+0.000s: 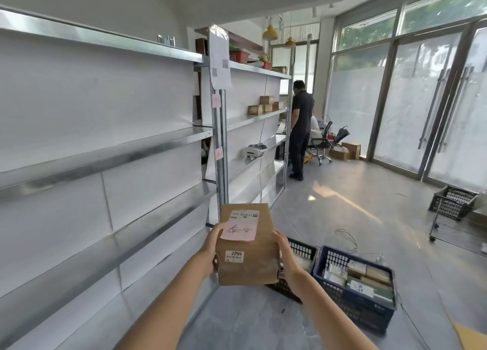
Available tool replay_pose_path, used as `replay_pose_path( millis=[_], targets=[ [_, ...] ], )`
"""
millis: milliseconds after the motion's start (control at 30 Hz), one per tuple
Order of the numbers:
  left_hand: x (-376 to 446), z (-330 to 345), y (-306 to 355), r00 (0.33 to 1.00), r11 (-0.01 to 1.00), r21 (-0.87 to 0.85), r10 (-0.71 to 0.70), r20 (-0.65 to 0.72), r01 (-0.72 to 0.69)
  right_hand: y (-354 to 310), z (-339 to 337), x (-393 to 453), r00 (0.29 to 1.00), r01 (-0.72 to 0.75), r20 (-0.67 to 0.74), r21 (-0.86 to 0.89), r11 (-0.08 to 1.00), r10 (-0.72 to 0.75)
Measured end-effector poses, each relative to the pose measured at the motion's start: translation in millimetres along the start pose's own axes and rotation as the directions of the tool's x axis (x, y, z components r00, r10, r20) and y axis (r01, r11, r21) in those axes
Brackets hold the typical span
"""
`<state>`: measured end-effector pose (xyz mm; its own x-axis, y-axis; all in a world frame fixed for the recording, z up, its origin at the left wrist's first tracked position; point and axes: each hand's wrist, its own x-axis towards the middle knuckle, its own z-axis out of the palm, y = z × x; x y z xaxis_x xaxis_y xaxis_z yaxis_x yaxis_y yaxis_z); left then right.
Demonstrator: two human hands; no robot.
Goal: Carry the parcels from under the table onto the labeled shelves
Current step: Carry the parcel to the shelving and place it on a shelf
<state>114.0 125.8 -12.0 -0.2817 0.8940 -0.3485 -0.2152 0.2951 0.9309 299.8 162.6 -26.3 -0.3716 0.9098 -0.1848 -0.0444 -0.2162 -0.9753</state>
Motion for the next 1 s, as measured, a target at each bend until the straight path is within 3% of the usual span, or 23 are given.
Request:
replay_pose_path(
  millis=[200,533,767,1000],
  targets=[
    [140,30,30,0.999,0.997,-0.069,0.046,0.002,-0.046,-29,-31,112,1.0,-0.012,-0.014,0.024,1.0,0.012],
    [342,67,68,1.0,1.0,0.006,-0.014,-0.011,0.014,-68,-89,297,0.992,-0.015,-0.13,-0.029,0.999,0.011],
    [443,76,88,0.993,0.998,0.014,-0.059,-0.098,0.061,-65,-110,427,0.996,-0.068,-0.056,-0.034,0.997,0.066],
    [512,92,126,0.96,0.995,-0.1,-0.055,-0.273,0.028,-76,-120,561,0.984,-0.11,0.134,-0.075,0.991,0.119]
  ],
)
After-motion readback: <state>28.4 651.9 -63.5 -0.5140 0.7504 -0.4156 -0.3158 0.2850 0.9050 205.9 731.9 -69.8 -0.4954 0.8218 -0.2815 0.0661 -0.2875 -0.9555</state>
